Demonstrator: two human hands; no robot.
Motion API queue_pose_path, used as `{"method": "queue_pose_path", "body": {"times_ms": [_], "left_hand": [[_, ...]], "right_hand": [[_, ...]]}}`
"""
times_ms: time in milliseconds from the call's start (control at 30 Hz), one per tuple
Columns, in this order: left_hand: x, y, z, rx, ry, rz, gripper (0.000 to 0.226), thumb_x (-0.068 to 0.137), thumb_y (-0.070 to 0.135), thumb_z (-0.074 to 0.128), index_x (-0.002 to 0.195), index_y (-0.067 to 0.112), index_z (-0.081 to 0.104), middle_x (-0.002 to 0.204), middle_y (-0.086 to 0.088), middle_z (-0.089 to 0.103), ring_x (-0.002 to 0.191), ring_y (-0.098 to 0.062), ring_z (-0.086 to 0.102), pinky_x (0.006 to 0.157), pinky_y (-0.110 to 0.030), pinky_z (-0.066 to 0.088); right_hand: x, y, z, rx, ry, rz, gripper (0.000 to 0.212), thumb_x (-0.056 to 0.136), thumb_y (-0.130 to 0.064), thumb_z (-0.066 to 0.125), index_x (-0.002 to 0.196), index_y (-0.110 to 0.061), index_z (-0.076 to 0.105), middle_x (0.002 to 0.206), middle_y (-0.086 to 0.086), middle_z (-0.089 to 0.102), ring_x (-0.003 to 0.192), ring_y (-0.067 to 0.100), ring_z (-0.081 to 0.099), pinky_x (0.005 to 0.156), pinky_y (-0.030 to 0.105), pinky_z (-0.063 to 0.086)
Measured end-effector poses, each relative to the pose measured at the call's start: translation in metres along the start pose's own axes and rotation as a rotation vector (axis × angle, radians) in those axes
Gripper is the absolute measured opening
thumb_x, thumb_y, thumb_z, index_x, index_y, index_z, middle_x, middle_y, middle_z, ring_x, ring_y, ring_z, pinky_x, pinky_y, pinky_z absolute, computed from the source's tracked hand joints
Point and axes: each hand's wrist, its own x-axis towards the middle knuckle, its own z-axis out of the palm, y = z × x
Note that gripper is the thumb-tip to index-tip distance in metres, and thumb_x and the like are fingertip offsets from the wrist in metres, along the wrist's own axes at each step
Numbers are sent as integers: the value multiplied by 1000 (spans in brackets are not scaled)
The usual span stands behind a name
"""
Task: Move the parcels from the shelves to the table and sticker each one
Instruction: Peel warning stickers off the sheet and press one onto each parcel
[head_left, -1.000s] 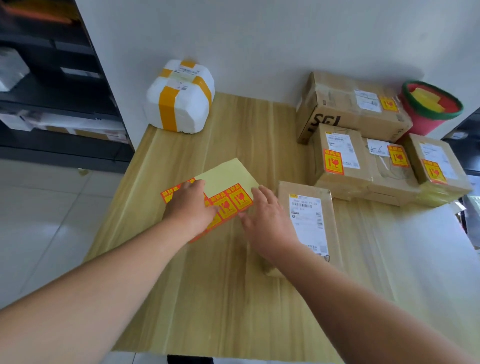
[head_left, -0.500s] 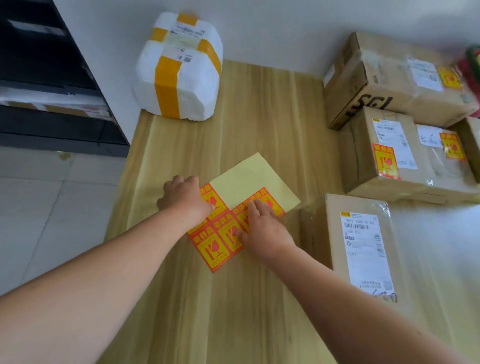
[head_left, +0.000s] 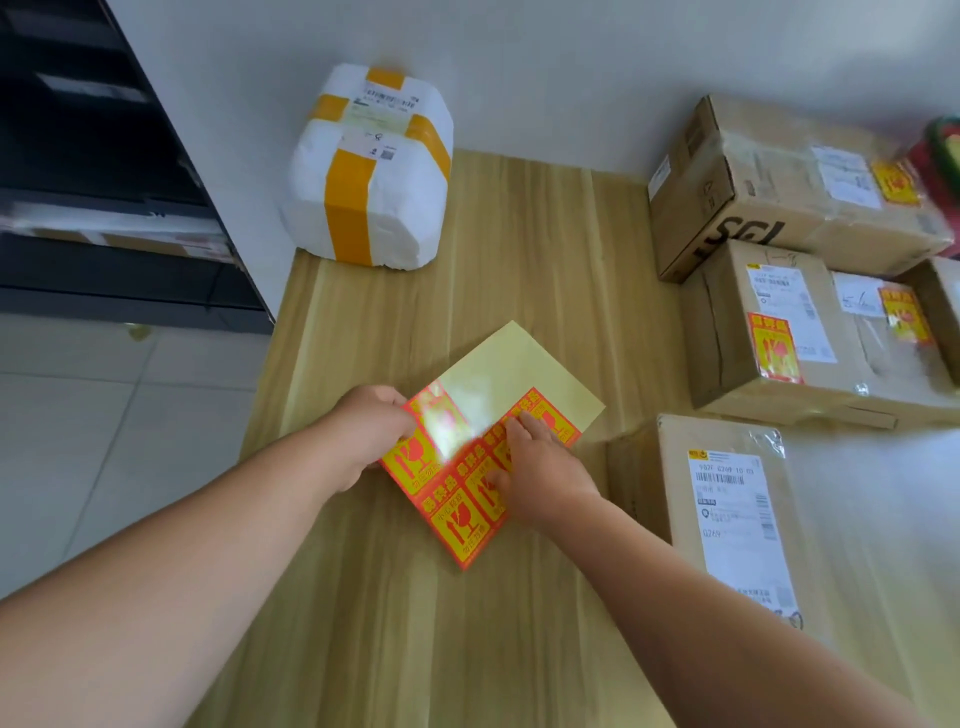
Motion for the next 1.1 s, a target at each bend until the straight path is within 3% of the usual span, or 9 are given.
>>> {"method": "queue_pose_path", "body": {"times_ms": [167,267,400,500,633,767,900,1100], "left_hand": [[-37,26,1,-60,-55,126,19,86,-4,58,79,13,60,73,-7,64,66,-18,59,64,-27,48],[-67,44,9,-71,-32,253,17,85,-5,60,79,11,60,74,-7,63,65,-16,58,58,-25,48],[-112,66,28,-92,0,385,23,89,-6,52,80,12,61,68,-3,58,53,-5,55,44,-12,42],[-145,82,46,-98,28,477,21,90,-7,52,84,10,63,67,-1,59,46,5,53,46,-9,41],[-184,104,68,-57,75,592,16,86,-8,58,85,6,64,69,-3,61,62,-10,57,58,-17,47],[-216,122,87,0,136,692,10,82,-4,66,82,6,65,77,-8,64,73,-17,59,73,-32,50],[-241,135,110,33,160,766,10,83,-1,67,84,9,65,79,-7,65,73,-14,59,67,-21,48],[-272,149,141,34,143,838,15,84,-5,62,84,10,66,77,-4,66,68,-11,60,61,-17,51]], "right_hand": [[-25,-13,-34,198,294,-160,42,95,-29,53,136,-18,48,138,2,48,125,21,46,99,31,37],[-47,-20,-57,311,434,-249,34,93,-26,57,125,-15,58,119,3,58,108,20,56,90,31,43],[-79,-16,-85,408,516,-320,25,90,-24,61,113,-16,64,106,1,62,97,18,59,86,34,47],[-104,-3,-104,451,552,-326,24,89,-25,63,111,-17,65,104,0,63,94,16,60,83,29,46],[-141,18,-127,558,596,-323,17,88,-23,63,104,-19,68,96,-2,67,89,14,62,78,28,49],[-177,37,-147,681,599,-338,9,89,-20,60,91,-23,69,74,-5,68,72,10,62,67,27,51],[-204,58,-163,775,600,-328,10,91,-21,59,86,-23,68,68,-9,62,60,2,54,57,21,43],[-233,87,-180,944,533,-280,14,91,-22,61,80,-22,68,74,6,69,67,17,62,73,44,57]]}}
